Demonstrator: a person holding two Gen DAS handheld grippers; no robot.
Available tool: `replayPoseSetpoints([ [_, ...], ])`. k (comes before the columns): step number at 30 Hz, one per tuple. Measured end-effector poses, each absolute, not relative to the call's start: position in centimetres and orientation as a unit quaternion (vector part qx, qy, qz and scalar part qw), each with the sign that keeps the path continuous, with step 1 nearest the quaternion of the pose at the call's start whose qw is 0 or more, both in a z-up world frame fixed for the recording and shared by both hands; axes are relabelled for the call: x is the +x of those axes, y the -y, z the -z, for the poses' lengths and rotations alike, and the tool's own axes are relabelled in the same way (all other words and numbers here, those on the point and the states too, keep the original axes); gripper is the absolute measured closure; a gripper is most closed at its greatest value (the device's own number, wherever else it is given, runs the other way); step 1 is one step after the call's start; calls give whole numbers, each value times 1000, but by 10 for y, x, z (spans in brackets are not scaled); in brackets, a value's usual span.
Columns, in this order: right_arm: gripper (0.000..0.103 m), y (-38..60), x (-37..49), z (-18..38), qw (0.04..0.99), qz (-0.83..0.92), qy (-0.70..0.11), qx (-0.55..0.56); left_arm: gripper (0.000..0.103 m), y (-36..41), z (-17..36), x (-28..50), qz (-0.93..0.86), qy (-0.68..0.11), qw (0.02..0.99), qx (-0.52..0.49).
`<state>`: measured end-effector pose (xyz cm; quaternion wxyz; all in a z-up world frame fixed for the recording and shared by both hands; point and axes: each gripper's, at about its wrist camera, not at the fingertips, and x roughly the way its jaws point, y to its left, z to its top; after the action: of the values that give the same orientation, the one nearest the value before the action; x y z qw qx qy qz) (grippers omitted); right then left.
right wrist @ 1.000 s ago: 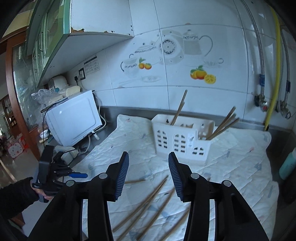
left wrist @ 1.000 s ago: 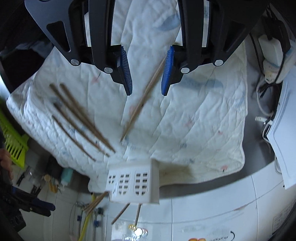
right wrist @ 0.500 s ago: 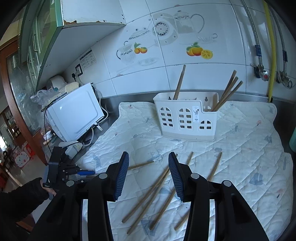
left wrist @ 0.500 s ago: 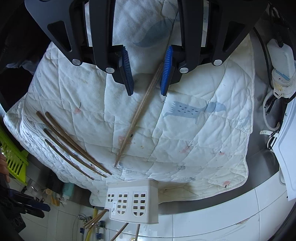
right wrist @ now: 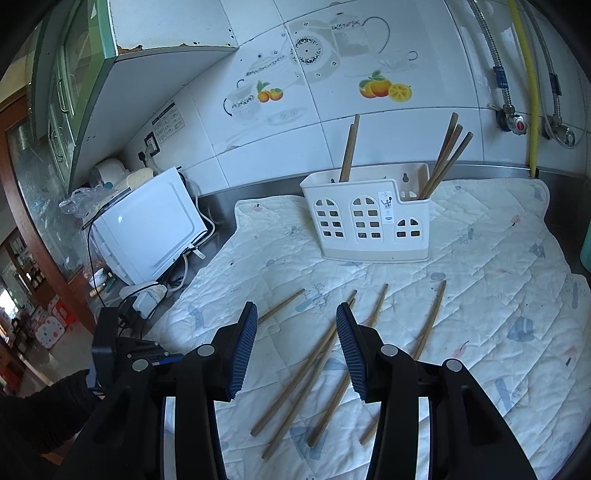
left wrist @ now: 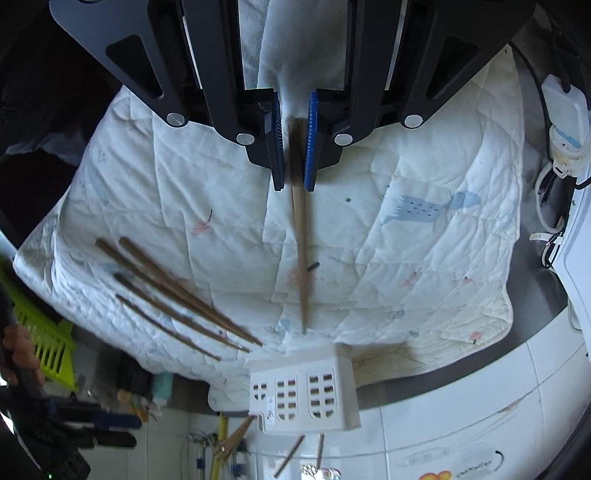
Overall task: Organize utensils
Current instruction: 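Lift the chopstick and carry it over the white holder with the left gripper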
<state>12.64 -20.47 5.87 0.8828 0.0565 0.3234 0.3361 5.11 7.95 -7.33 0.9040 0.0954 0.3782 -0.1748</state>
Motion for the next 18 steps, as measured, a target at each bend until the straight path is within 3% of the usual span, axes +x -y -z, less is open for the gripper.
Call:
replayPoseSetpoints([
  [4,60,204,122,-57,882,-337,-324,60,91,-80,74,50,180,-372,905,102],
  [10,60,207,116,-52,882,-333,-326,71,98,-85,68,48,172,-364,914,56],
  [18,60,217,108,-58,890,-324,-310,79,98,-76,23,39,163,-318,934,19],
])
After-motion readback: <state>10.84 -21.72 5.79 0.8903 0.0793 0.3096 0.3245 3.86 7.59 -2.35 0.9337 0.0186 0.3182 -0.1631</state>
